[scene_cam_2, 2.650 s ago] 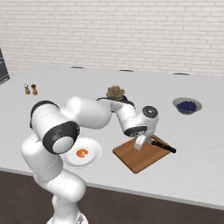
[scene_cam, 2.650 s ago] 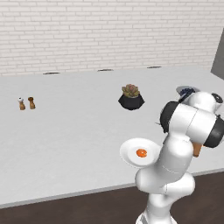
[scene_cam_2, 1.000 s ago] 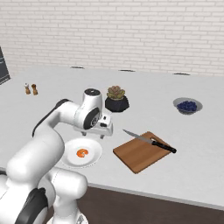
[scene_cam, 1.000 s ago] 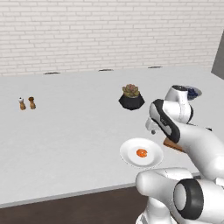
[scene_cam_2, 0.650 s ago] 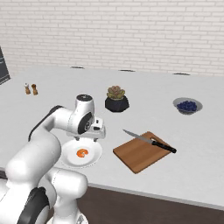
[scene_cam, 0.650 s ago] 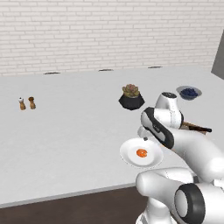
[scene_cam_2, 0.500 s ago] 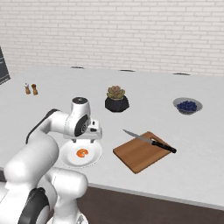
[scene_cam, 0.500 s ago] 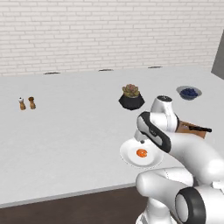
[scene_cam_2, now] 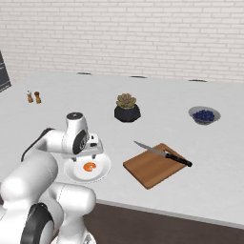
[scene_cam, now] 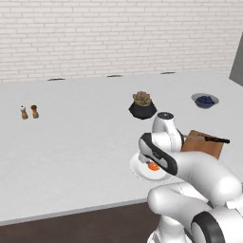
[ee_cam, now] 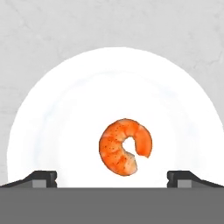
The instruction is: Pick up the knife from the drawer and place it on the cutting board. Then place the meat from the plate to the cutting board.
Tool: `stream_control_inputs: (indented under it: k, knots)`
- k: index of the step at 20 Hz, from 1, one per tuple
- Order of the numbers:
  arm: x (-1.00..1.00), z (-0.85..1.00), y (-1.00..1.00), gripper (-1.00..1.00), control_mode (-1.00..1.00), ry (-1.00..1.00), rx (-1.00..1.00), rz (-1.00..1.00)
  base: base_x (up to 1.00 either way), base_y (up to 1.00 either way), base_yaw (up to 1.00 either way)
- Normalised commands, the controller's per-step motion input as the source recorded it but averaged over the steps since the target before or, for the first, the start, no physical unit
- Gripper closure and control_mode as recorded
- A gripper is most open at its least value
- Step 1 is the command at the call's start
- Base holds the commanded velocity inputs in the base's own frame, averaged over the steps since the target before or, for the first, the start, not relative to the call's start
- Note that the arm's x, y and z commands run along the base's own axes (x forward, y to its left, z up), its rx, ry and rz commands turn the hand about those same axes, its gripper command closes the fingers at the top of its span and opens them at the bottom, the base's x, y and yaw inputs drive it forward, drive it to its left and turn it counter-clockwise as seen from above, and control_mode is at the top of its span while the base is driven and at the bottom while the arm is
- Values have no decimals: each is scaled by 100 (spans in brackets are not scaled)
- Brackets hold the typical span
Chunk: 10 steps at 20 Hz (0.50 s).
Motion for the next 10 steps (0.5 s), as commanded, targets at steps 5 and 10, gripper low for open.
stream_control_inputs:
  k: [5, 10]
  knots:
    - [0, -28, -3, -100, -100, 0, -1, 11, 0, 0, 0]
    - [5, -29, 0, -100, -100, 0, 0, 12, 0, 0, 0]
